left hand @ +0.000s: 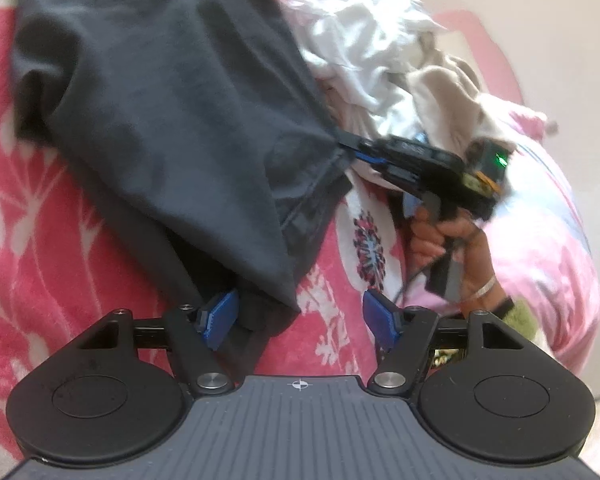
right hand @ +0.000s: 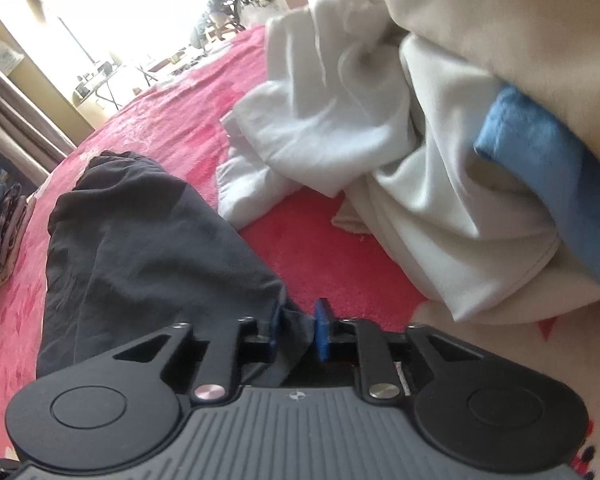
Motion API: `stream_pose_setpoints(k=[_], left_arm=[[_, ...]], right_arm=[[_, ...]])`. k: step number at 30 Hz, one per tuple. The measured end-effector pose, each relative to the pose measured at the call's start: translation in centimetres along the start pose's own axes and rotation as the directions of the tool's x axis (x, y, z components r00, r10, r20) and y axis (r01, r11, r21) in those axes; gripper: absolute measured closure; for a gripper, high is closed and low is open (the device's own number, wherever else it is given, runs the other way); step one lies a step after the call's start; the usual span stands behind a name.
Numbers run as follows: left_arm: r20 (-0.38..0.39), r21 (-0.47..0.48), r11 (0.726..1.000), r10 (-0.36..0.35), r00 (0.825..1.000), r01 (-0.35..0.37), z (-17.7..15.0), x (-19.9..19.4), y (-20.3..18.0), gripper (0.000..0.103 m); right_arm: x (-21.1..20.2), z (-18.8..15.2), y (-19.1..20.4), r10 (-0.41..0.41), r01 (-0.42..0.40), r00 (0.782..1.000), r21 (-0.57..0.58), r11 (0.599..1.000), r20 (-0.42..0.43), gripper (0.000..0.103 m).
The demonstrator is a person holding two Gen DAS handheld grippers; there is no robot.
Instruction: Fold clothes
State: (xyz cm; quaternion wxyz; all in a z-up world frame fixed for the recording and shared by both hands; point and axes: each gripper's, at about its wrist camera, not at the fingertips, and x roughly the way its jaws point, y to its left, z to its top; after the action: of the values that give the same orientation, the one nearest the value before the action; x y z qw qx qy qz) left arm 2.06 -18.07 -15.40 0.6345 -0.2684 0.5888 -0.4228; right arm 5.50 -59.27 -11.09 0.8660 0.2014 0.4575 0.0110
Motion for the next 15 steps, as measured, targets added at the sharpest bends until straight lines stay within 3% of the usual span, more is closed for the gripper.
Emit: stream_pose_setpoints(k=[2,3,6,9,15], left_arm=[[-0.011,-0.059,0.998,-0.002,1.000,0.001,0.2,0.2,0.6,0.061],[-0.015,-0.085,0.996,-0.003,1.000,0.001,0.3,0.2,0.9,0.064],[-0.002,-0.124,0.992,0.003,1.000,-0.004,0.3,-0.1,1.5,0.091],[0.011,-0.145,0.989,-0.013,1.000,0.015,0.2,-0.6,1.8,0.101],[-0.021,-0.154,0.987,-0.049,0.999,0.045,0.4,-1.4,2.0,0.103]], right_arm=[[-0.4,0.0,0.3,-0.001,0.001,1.000,-0.009,1.000,0.014,0.094],[-0.6,-0.1,0.5,-0.001,0.001,1.000,-0.014,1.000,0.021,0.096],[-1.4,0.0,0.6,0.007,-0.007,0.999,-0.008,1.000,0.034,0.098],[-2.2,0.3,0.4,0.019,-0.019,0.999,0.026,0.999,0.030,0.098],[-3.9,1.6,-0.9,0.041,-0.044,0.999,0.128,0.991,0.028,0.099]])
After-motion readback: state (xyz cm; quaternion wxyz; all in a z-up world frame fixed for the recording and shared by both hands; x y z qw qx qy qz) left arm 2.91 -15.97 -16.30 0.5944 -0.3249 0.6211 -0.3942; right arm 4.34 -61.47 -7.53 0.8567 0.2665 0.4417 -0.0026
